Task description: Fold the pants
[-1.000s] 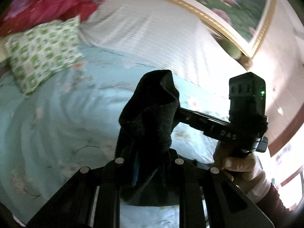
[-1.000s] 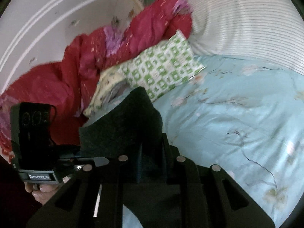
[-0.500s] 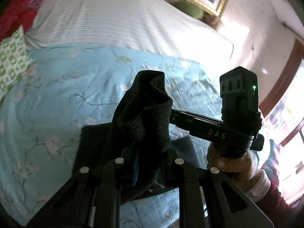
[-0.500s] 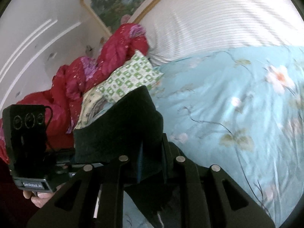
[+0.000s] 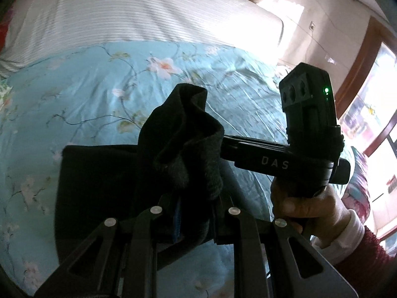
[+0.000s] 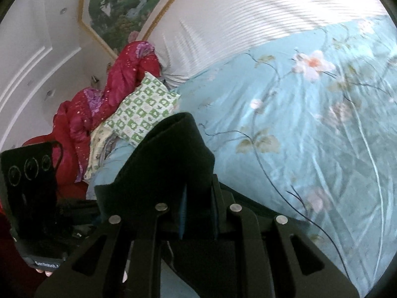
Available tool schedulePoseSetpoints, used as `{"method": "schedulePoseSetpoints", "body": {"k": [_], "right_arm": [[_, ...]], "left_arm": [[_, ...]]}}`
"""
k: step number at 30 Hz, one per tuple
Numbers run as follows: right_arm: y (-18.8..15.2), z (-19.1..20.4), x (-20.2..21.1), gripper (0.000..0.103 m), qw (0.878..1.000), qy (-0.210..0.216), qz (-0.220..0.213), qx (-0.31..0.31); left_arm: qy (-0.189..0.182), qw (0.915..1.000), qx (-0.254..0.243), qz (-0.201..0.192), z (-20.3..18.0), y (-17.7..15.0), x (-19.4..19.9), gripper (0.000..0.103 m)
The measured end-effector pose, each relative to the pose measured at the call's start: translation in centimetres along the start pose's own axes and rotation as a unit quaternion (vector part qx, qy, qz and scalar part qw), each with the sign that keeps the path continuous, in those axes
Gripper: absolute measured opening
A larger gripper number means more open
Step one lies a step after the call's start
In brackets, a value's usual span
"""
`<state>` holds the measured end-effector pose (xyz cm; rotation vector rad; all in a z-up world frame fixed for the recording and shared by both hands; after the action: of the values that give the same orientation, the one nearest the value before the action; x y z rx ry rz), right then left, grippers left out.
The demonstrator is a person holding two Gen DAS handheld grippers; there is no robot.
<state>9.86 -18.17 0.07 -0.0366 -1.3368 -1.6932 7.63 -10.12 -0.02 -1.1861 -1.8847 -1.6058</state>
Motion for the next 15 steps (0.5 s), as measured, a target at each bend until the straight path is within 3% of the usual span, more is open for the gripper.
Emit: {"method": "schedulePoseSetpoints", "body": {"k": [15], "right_arm": [[-3.1, -2.8, 2.2, 0.018, 0.995, -0.098, 0.023, -0.011]], "left_arm": [[-0.019, 0.9990, -0.031, 0.026, -1.5, -2.0, -3.9, 0.019]]}}
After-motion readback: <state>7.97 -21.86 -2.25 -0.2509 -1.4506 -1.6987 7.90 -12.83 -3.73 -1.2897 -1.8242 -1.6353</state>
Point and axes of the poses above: each gripper's, at about its wrist camera, not at the fingertips, and x roughly against the way its jaws point, z to its left, y to its top, the point moved 7 cm from there along -x, roughly the way its jaws point, and after that the axes turned 5 degrees about x, right-handed, at the moved point
